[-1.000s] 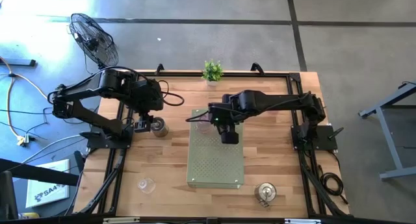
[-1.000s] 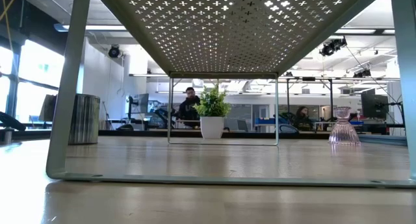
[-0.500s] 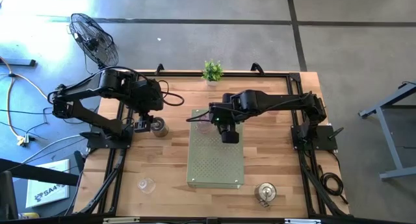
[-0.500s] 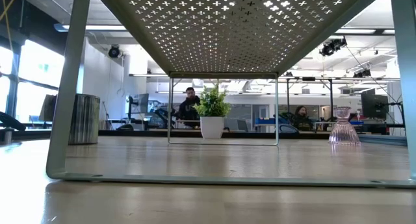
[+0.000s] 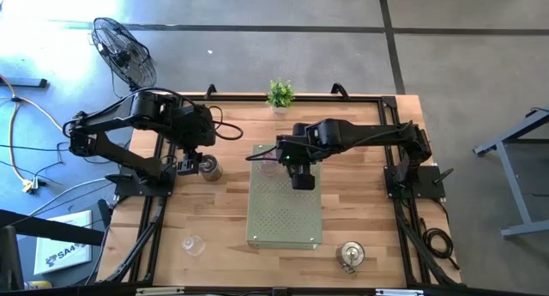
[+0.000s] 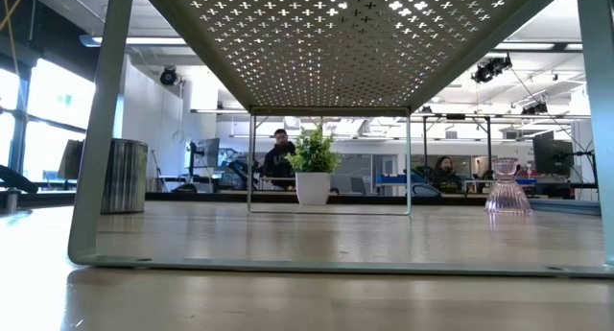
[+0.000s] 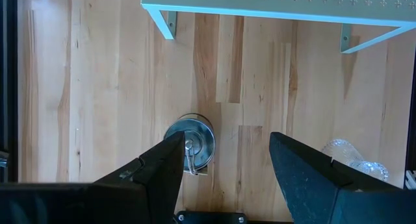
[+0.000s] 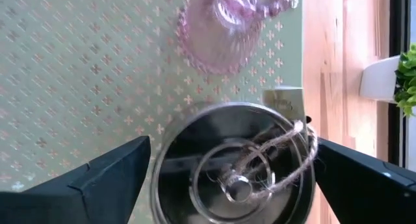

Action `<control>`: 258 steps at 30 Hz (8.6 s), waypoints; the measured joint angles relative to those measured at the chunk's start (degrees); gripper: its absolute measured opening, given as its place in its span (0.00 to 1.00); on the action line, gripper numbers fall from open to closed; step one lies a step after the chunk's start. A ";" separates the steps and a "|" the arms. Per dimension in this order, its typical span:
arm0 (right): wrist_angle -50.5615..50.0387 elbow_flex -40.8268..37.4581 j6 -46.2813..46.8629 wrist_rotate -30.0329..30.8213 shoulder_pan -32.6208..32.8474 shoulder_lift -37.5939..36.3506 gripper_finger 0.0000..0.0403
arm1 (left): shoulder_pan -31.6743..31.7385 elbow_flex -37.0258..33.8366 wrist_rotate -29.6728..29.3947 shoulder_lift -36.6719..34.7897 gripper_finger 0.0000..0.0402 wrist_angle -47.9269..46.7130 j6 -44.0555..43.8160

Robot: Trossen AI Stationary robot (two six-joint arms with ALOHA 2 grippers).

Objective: Pick & Place candle stick holders
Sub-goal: Put the top right silver scented candle on the shelf, then put the pink transparent candle holder on the shelf

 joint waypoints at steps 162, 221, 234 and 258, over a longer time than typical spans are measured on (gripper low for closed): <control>46.29 -91.86 49.65 33.87 -19.02 -47.94 0.12 | 0.01 0.00 0.01 0.00 0.55 10.14 0.01; 79.87 -87.19 37.08 20.96 -14.96 -54.49 0.14 | 0.00 0.00 -0.02 0.00 0.55 10.14 0.01; 82.58 -87.19 30.76 14.43 -20.39 -54.56 0.45 | 0.00 0.00 -0.02 0.00 0.55 10.14 0.02; 72.55 -87.17 33.63 24.26 -32.26 -51.48 0.99 | 0.01 0.00 0.01 -0.01 0.55 10.14 0.01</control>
